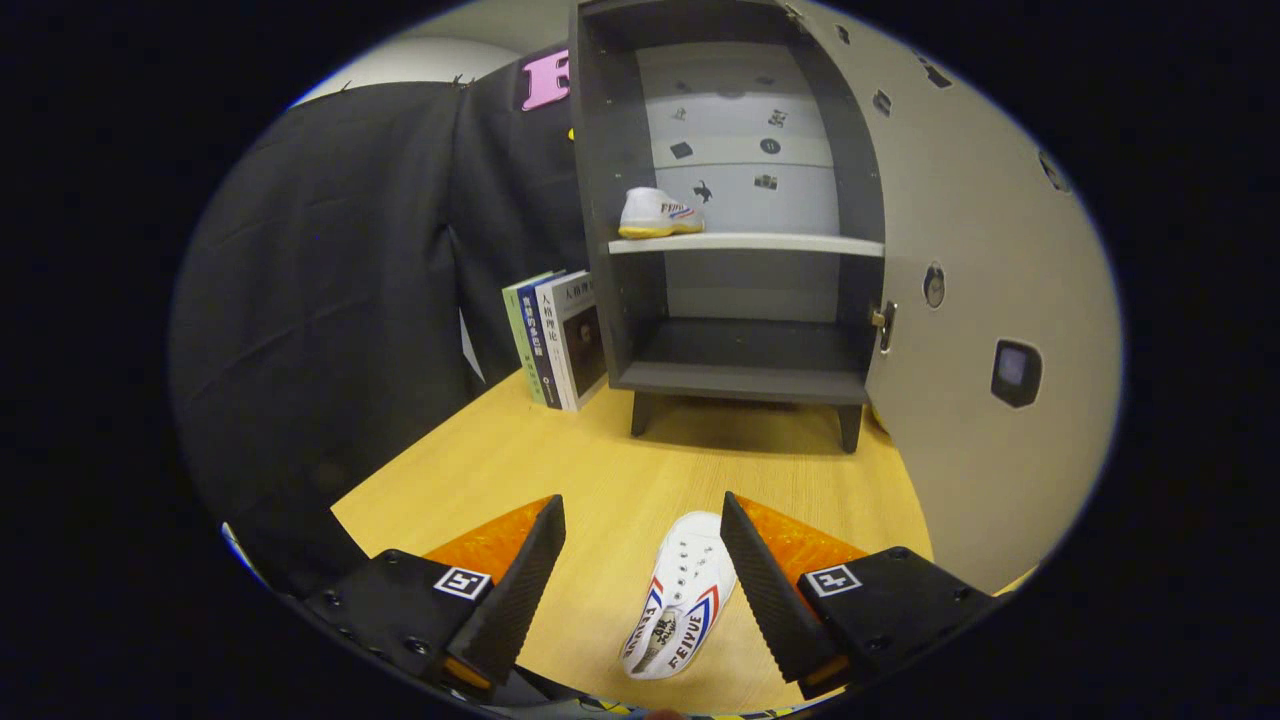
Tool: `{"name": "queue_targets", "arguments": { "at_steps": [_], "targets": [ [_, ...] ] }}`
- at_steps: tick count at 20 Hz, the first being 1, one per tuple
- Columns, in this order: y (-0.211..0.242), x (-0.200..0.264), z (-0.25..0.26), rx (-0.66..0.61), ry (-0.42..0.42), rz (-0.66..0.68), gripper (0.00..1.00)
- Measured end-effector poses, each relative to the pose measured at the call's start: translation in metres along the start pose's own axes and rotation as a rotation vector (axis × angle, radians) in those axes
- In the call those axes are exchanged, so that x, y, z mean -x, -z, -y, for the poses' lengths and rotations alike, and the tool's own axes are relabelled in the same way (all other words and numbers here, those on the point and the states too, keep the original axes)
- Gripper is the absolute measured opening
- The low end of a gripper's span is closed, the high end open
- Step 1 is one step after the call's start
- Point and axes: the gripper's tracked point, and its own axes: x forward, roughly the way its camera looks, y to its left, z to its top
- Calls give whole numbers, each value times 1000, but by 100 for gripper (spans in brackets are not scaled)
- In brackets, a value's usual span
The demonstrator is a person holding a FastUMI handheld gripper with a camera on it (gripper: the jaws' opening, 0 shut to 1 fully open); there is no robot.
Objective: Open the shoe cabinet door, grab the shoes and put them into the shoe cabinet, then close the shoe cabinet door.
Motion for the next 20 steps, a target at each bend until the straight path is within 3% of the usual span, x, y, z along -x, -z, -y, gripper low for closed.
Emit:
{"name": "queue_targets", "arguments": {
  "at_steps": [8,15,19,20],
  "targets": [
    [88,-50,4,-47,-4,-276,98],
    [128,-69,-4,-74,-27,-421,97],
    [142,-74,-4,-84,5,-472,86],
    [144,-77,-1,-80,19,-476,78]
  ]
}}
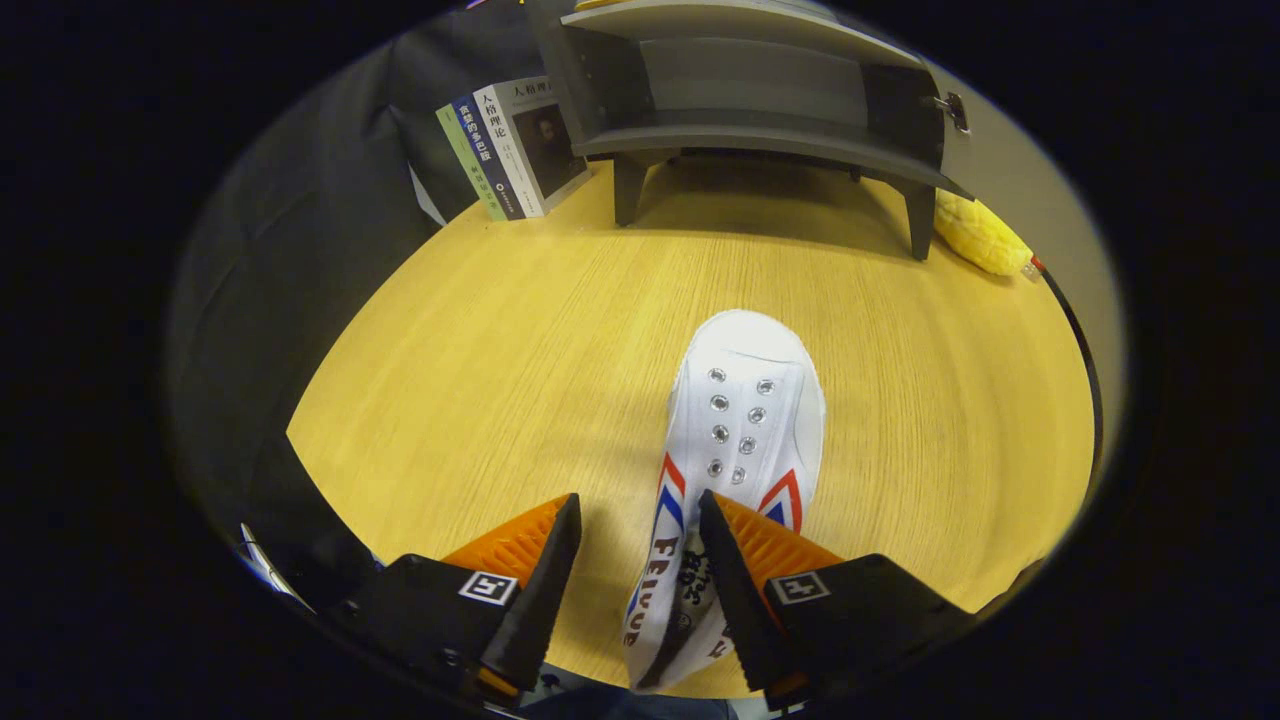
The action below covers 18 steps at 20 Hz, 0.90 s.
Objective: Open the shoe cabinet door, grab the shoes and put them into the shoe cabinet, then close the shoe cabinet door.
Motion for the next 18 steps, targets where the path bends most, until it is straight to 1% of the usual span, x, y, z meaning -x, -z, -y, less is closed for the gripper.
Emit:
{"name": "queue_targets", "arguments": {
  "at_steps": [2,3,4,5,7,8,9,10,11,14,16,18],
  "targets": [
    [0,-3,7,-3,30,-8,63],
    [-1,-3,6,-5,27,-18,55],
    [3,3,15,13,57,-26,47],
    [4,-7,13,-9,60,-25,40],
    [-1,-5,10,-41,13,-15,24],
    [0,-7,9,-68,3,-5,6],
    [-2,-7,10,-67,-4,-1,7],
    [-2,-3,9,-47,-12,0,2],
    [-2,-1,10,-34,-23,11,2],
    [-16,15,7,-64,-81,75,2],
    [-23,29,7,-44,-108,112,2],
    [-38,37,-2,-53,-141,150,2]
  ]
}}
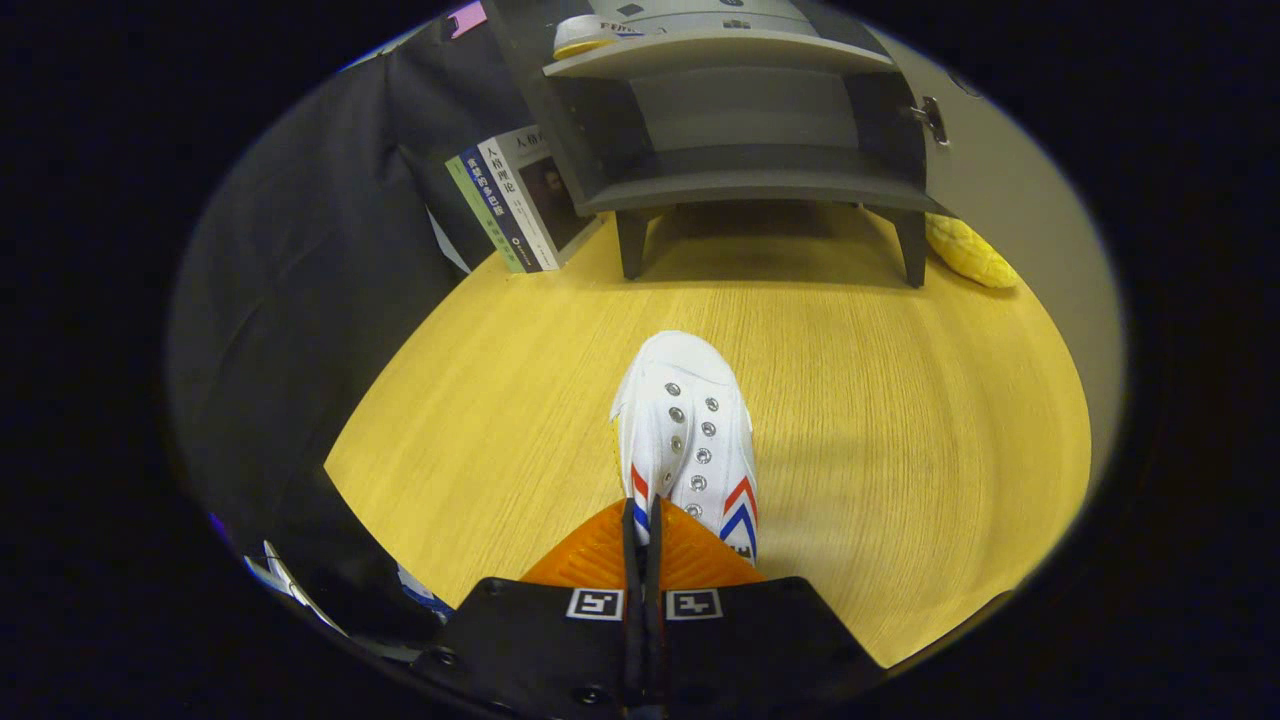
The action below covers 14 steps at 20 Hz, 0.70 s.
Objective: Open the shoe cabinet door, grab the shoes and put them into the shoe cabinet, then close the shoe cabinet door.
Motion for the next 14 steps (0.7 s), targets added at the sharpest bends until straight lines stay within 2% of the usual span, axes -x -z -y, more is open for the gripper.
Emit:
{"name": "queue_targets", "arguments": {
  "at_steps": [11,14],
  "targets": [
    [-120,58,-43,-87,-149,231,1],
    [-160,77,-48,-71,-163,302,1]
  ]
}}
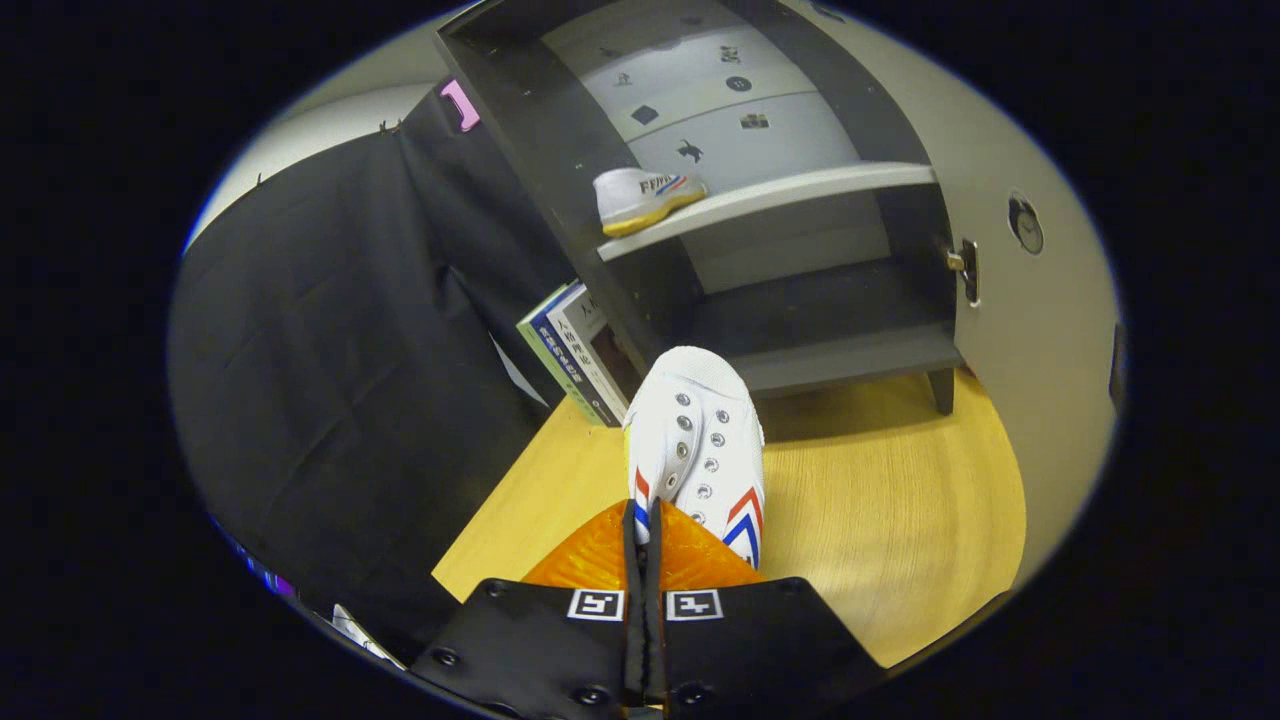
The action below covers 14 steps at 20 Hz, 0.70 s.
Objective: Open the shoe cabinet door, grab the shoes and put them into the shoe cabinet, then close the shoe cabinet door.
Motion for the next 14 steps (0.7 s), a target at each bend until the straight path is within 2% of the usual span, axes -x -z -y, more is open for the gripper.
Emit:
{"name": "queue_targets", "arguments": {
  "at_steps": [6,14],
  "targets": [
    [-89,10,-13,9,-25,149,1],
    [-201,-5,-2,35,17,312,1]
  ]
}}
